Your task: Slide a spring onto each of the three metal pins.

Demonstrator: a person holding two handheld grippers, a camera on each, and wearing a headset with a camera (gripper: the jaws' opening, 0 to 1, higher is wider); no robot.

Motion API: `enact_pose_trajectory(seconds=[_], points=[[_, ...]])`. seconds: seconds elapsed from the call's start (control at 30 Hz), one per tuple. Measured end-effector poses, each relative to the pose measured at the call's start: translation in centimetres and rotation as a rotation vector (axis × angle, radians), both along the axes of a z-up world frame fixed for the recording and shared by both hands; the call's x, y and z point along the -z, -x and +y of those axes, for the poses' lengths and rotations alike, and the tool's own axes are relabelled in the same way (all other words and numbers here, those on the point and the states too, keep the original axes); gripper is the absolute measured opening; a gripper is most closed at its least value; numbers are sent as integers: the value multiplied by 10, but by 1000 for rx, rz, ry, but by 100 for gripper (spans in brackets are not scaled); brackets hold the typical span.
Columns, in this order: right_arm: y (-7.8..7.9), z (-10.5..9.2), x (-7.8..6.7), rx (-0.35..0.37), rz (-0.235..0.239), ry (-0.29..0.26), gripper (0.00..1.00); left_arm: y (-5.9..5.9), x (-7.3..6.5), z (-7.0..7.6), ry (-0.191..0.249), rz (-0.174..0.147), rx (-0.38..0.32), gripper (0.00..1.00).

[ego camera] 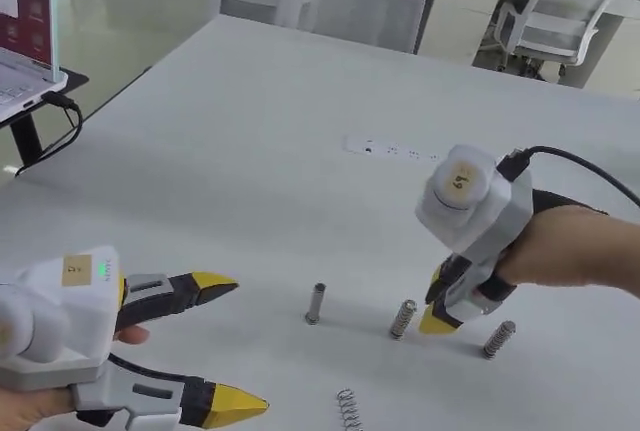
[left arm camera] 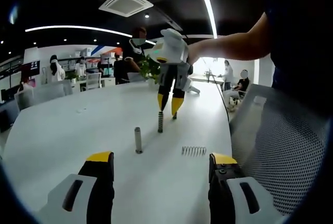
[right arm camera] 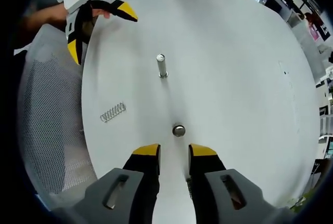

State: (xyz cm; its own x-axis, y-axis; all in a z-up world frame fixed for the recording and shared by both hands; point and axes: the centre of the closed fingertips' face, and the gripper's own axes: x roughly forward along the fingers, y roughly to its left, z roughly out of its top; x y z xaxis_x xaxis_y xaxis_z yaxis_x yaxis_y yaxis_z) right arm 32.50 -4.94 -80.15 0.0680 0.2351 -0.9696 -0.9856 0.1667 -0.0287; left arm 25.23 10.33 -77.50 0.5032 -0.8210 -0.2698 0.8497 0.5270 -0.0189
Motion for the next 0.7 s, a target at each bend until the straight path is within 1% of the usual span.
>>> enact_pose_trajectory(seconds=[0.17, 0.43, 0.7], points=[[8, -4, -1, 12, 1, -12, 19, 0, -1, 0, -1, -2, 4, 71], [24, -5, -3, 56, 11, -57, 20, 3, -1, -4, -6, -5, 16, 71], [50, 1, 1, 71, 31, -85, 19, 4, -3, -7, -10, -9, 28, 71]])
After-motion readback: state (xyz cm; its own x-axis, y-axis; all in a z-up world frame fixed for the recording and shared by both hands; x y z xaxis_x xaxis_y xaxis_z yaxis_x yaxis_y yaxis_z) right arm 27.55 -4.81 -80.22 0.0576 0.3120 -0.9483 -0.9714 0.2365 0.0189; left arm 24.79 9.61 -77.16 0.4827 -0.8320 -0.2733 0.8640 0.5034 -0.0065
